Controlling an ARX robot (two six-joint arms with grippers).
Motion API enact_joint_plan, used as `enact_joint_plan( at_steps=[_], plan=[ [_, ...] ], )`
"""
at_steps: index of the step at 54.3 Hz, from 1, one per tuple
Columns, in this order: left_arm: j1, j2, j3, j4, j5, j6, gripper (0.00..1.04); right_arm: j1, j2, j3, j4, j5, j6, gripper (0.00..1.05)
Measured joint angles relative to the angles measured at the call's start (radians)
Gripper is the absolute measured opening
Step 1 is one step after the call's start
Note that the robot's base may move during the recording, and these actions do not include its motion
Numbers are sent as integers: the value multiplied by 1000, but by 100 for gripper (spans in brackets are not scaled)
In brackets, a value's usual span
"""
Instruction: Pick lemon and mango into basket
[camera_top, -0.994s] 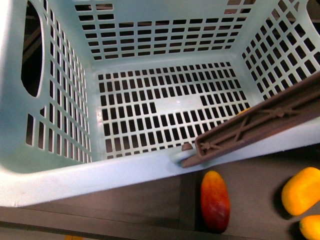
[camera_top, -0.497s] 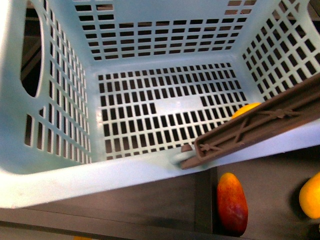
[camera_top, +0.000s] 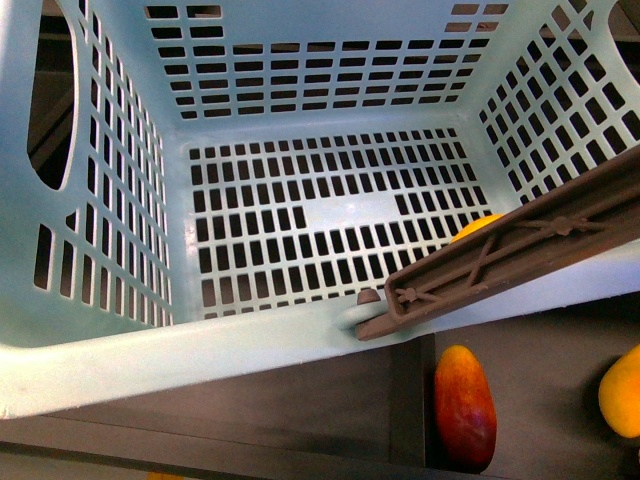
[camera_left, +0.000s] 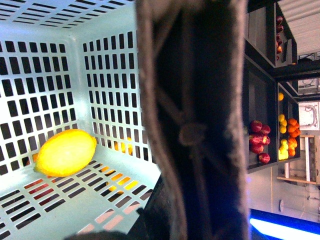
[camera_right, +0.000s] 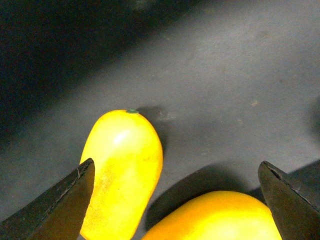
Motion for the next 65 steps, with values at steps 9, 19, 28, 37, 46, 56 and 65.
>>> enact_joint_plan(
  at_steps=[9,19,28,37,46,56,65],
  plan=[
    [0,0,0,0,0,2,4,69,90,61,5,-5,55,96],
    [0,0,0,0,2,1,4,115,123,98,-2,-7,92,96],
    [0,0,0,0,-2,2,4,138,154,111,-18,-5,119,96],
    [0,0,0,0,0,2,4,168,187,138,-27,2,159,96],
    [0,0,0,0,1,2,4,201,233,174,-35,14,200,96],
    [0,0,0,0,-1,1,4,241,273,192,-28,61,232,83],
    [0,0,0,0,-1,1,4,224,257,180,-28,68,223,65]
  ],
)
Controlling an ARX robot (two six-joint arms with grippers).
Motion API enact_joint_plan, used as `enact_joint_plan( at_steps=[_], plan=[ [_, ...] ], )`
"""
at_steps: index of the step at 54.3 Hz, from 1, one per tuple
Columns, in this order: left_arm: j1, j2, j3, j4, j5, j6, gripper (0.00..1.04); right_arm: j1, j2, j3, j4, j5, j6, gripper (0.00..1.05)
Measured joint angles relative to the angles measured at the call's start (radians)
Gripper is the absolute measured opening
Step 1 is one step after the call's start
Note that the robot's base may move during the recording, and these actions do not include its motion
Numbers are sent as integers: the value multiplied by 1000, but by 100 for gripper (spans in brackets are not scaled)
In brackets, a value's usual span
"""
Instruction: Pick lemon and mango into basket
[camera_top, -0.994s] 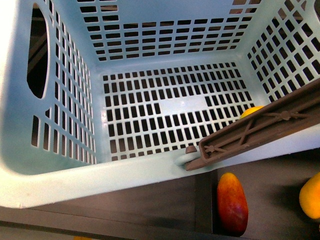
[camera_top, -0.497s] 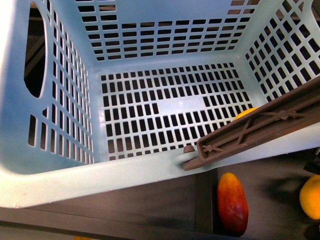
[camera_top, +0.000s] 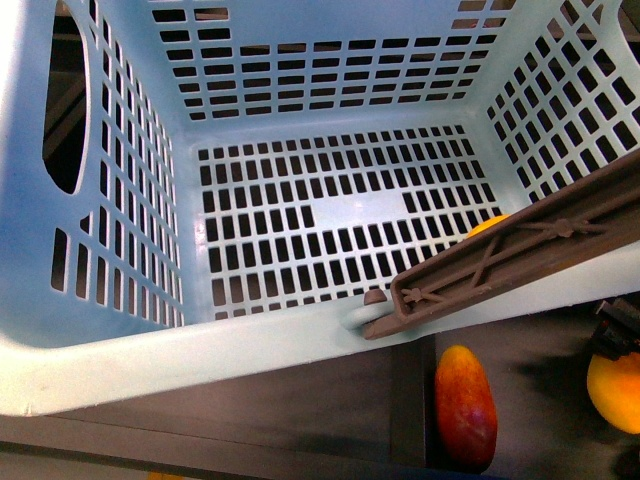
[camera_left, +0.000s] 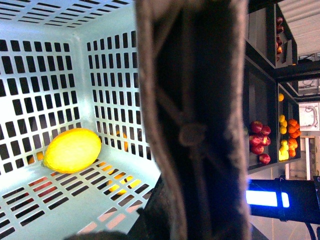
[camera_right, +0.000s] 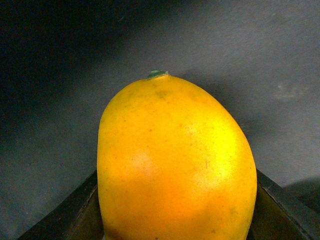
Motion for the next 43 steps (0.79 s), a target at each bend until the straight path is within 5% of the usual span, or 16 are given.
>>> enact_joint_plan(
  at_steps=[13,29,43],
  plan=[
    [0,0,0,0,2,0,4,-135,-209,-101,-15,11,-171,64],
    [0,0,0,0,0,0,4,-333,-705,-186,-169,-161,-344,64],
    [0,0,0,0,2,0,4,-277,-1142,-198,-323,-258,-355,64]
  ],
)
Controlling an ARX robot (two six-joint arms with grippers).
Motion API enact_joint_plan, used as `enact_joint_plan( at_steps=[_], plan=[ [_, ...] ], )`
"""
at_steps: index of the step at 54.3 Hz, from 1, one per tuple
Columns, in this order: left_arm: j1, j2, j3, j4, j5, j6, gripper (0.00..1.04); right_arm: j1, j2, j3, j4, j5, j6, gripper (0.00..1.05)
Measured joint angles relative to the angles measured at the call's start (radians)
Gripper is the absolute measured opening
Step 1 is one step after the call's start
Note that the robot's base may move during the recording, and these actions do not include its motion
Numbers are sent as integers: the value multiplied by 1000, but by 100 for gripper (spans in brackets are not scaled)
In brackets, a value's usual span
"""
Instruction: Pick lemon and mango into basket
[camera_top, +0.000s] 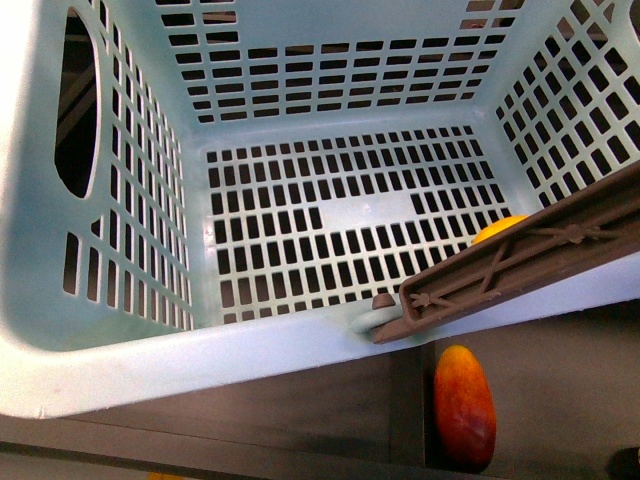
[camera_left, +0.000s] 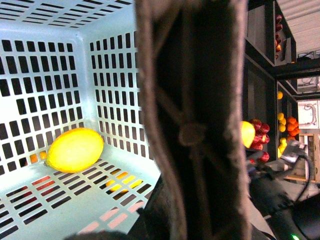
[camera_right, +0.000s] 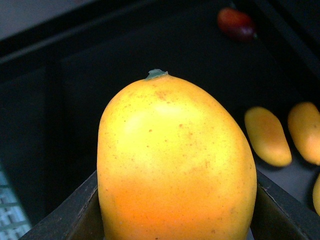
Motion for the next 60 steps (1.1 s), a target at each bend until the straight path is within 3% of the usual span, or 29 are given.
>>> enact_joint_plan(
  at_steps=[8,13,20,31,38,49,60],
  plan=[
    [0,0,0,0,0,0,4,142,-181,21,-48,53,26,64],
    [0,0,0,0,-3,0,4,288,-238,58,-38,119,57,64],
    [0,0,0,0,-2,0,4,562,-195,103,14,260,90,64],
    [0,0,0,0,-2,0,4,776,-55,124,85,365,95,64],
    [1,0,0,-1,-11,-2,4,835,17,136,89,437,104,67],
    [5,0,0,0,-10,5,4,840,33,136,87,499,139,96],
    [0,1,-1,-2,0,-5,4,732,-143,75,26,532,192,96]
  ],
)
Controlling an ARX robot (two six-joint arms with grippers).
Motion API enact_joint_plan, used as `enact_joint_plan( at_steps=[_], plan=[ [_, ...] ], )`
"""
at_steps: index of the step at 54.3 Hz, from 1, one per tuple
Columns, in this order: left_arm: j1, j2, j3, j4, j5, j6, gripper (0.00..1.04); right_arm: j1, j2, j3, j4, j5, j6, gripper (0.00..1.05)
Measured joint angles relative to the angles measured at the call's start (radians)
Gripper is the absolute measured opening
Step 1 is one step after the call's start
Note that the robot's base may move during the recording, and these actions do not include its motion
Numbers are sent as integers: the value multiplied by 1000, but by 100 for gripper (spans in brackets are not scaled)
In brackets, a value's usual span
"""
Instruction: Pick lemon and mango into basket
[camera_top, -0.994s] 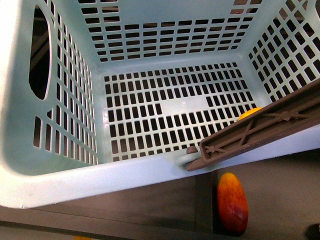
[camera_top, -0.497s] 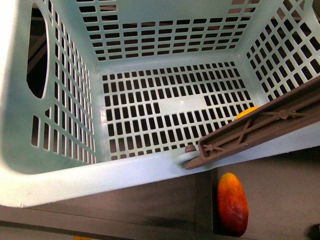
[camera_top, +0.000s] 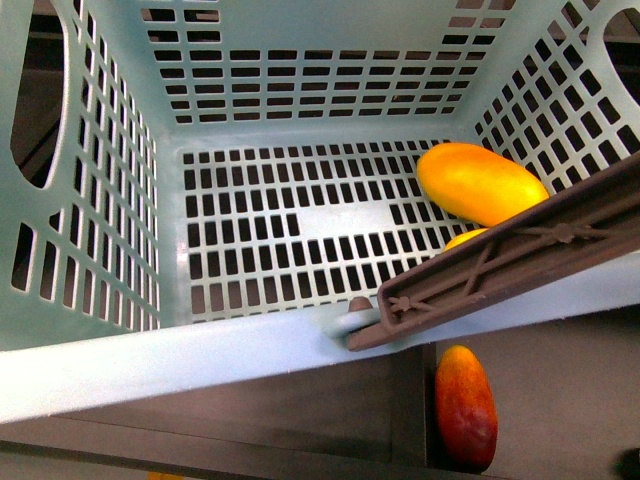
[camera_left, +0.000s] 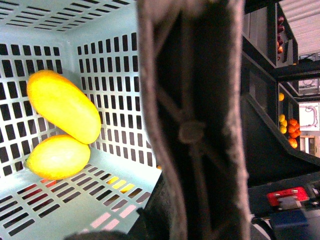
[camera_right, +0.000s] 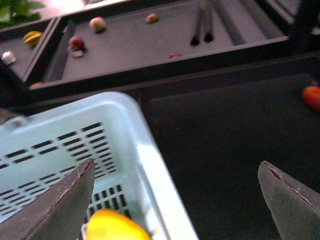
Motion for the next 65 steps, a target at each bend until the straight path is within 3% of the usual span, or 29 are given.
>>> enact_joint_plan(
  at_steps=[2,6,12,29,33,37,65],
  plan=[
    [2,0,0,0,-3,1,4,-20,-24,-9,4,11,3,96],
    [2,0,0,0,-10,5,4,-45,-48,-103,237,-110,-101,83],
    [0,0,0,0,0,5,4,-64,-82,-222,401,-156,-190,67],
    [0,0,0,0,-1,2,4,-143,-291,-481,457,-227,-263,2],
    [0,0,0,0,-3,2,4,-193,-338,-515,449,-298,-264,2],
    [0,0,0,0,-3,3,4,-220,-377,-543,436,-300,-264,2],
    [0,0,0,0,-3,3,4,-222,-611,-640,297,-304,-264,2]
  ],
)
